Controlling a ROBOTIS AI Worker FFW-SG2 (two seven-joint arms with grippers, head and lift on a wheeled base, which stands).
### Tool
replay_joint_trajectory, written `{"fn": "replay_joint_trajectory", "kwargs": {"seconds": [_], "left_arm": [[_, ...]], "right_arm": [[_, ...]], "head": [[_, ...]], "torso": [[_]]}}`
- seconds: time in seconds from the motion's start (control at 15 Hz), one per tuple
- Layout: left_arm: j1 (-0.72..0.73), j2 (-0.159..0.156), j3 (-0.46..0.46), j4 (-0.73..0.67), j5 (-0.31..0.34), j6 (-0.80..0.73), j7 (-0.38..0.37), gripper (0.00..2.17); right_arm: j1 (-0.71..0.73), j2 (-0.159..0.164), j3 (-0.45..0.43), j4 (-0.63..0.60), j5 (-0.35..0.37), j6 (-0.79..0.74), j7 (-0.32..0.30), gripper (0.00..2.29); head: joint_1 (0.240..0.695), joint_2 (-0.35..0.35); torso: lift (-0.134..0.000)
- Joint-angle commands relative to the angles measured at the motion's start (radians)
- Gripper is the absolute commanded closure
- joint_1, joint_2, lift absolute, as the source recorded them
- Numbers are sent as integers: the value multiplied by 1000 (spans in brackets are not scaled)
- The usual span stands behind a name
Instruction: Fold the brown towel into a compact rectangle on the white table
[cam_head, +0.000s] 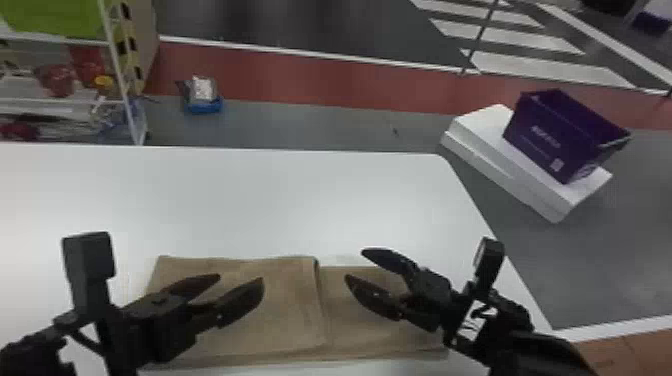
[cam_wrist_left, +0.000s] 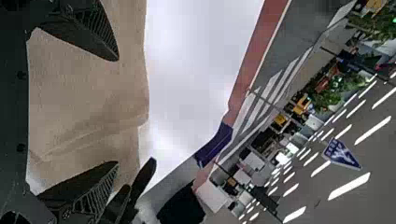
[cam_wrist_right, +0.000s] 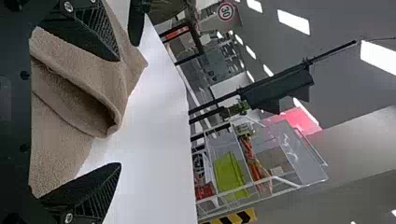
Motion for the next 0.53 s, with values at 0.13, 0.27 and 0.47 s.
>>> {"fn": "replay_joint_trajectory", "kwargs": {"seconds": [0.13,0.27,0.47], "left_arm": [[23,-3,125,18,-104,-192,-23,33],[38,-3,167,26,-118,-238,-54,33],[75,-3,245,7,-101,-235,-129,33]], "right_arm": [[62,37,1,-146,31,184,-48,194],[114,58,9,-232,47,261,-126,218],[202,110,54,-391,56,371,-304,252]], "head": [[695,-138],[695,-86],[695,-8]], "torso": [[-124],[-124],[-124]]}}
